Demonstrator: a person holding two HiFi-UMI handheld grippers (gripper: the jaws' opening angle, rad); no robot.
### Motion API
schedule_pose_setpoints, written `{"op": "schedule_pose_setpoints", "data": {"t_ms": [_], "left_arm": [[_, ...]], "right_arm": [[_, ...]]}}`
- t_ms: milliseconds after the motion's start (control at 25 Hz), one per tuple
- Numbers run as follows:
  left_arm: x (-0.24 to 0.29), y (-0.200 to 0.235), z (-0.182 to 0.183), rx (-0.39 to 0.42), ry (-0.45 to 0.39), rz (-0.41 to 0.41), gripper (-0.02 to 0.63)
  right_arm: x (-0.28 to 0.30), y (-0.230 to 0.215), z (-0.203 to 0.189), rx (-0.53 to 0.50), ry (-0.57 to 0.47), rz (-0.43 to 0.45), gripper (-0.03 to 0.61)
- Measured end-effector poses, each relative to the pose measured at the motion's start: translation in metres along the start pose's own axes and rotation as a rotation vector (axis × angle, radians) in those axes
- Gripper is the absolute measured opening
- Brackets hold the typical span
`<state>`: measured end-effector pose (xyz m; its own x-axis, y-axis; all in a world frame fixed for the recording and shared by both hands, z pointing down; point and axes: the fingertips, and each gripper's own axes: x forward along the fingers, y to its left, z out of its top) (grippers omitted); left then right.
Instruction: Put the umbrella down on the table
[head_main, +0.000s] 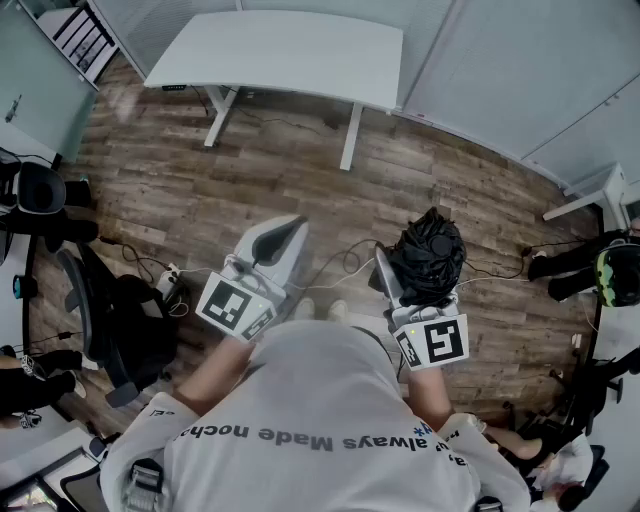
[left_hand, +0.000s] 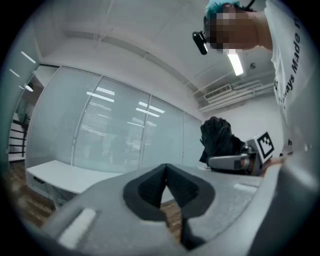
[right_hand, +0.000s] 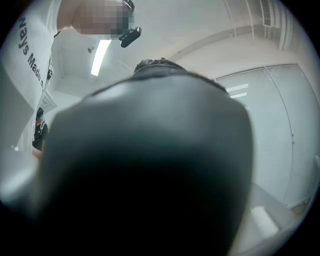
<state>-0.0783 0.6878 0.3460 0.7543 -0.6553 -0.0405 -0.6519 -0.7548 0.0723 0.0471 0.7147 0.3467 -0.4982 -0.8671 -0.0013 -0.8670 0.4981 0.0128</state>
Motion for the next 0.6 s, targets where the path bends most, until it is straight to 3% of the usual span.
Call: {"op": "schedule_pose_setpoints", "data": {"t_ms": [240, 400, 600], "left_arm": [[0.007, -0.012, 0.001, 0.010, 0.005, -0.004, 0.003], [0.022, -0.025, -0.003, 0.010, 0.010, 0.000, 0.003], [0.046, -0.045, -0.009, -0.002, 0.007, 0.004, 0.003]], "right_arm": [[-0.009, -0.004, 0.004, -0.002, -0.008, 0.010, 0.256], [-0.018, -0.020, 0.005, 0.042, -0.036, 0.032, 0.256], [-0.031, -0.045, 0.001, 0.023, -0.026, 0.040, 0.256]]}}
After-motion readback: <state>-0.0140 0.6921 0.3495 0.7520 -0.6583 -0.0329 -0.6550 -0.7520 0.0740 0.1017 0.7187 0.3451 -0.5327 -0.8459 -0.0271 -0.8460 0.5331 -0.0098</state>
